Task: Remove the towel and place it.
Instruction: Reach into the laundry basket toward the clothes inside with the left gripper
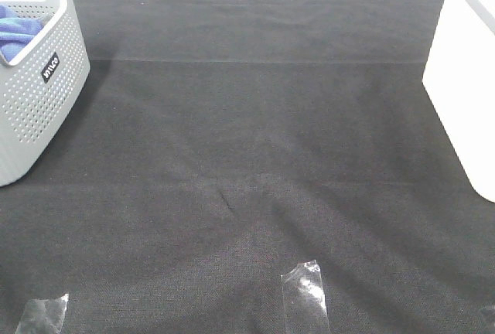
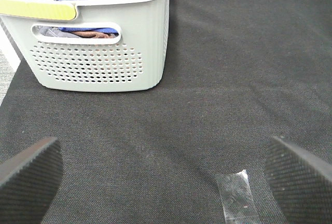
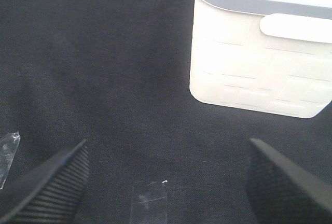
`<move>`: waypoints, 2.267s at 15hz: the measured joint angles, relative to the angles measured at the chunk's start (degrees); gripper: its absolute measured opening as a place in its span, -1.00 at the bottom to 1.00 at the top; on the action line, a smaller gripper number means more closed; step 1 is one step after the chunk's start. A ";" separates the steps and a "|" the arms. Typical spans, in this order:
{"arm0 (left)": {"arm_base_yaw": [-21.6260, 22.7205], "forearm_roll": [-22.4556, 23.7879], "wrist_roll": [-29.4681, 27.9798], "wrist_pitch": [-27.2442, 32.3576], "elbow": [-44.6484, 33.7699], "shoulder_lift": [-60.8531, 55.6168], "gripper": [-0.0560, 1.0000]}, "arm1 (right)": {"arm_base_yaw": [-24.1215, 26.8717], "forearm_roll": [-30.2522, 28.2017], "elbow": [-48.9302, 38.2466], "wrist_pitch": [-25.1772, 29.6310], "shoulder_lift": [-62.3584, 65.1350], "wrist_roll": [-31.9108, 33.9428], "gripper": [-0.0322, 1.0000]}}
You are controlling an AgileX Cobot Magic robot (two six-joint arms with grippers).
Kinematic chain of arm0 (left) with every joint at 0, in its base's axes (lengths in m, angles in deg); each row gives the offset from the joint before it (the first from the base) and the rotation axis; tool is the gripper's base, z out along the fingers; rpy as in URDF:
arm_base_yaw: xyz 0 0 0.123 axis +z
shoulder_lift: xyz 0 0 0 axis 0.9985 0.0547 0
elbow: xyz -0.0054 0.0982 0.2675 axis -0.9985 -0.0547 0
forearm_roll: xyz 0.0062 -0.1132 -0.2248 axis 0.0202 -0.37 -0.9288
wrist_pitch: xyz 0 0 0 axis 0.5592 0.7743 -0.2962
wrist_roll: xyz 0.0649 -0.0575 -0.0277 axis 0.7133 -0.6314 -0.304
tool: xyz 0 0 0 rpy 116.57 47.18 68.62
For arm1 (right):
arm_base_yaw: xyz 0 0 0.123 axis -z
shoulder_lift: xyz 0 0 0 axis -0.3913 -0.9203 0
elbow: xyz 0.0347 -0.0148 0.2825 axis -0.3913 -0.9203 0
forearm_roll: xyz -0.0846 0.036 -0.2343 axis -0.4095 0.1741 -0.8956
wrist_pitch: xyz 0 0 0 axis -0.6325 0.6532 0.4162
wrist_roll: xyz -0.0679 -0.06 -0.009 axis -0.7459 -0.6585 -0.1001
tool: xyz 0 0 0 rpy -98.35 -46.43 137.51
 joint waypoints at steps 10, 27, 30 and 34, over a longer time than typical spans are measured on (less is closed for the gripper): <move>0.00 0.00 0.00 0.00 0.00 0.00 0.98 | 0.00 0.00 0.00 0.00 0.00 0.00 0.55; 0.00 0.00 0.00 0.00 0.00 0.00 0.98 | 0.00 0.00 0.00 0.00 0.00 0.00 0.55; 0.00 0.00 0.69 0.46 2.23 3.44 0.98 | 0.00 0.00 0.00 0.00 0.00 0.00 0.55; 0.00 0.06 15.13 1.55 17.88 21.72 0.98 | 0.00 0.00 0.00 0.00 0.00 0.00 0.55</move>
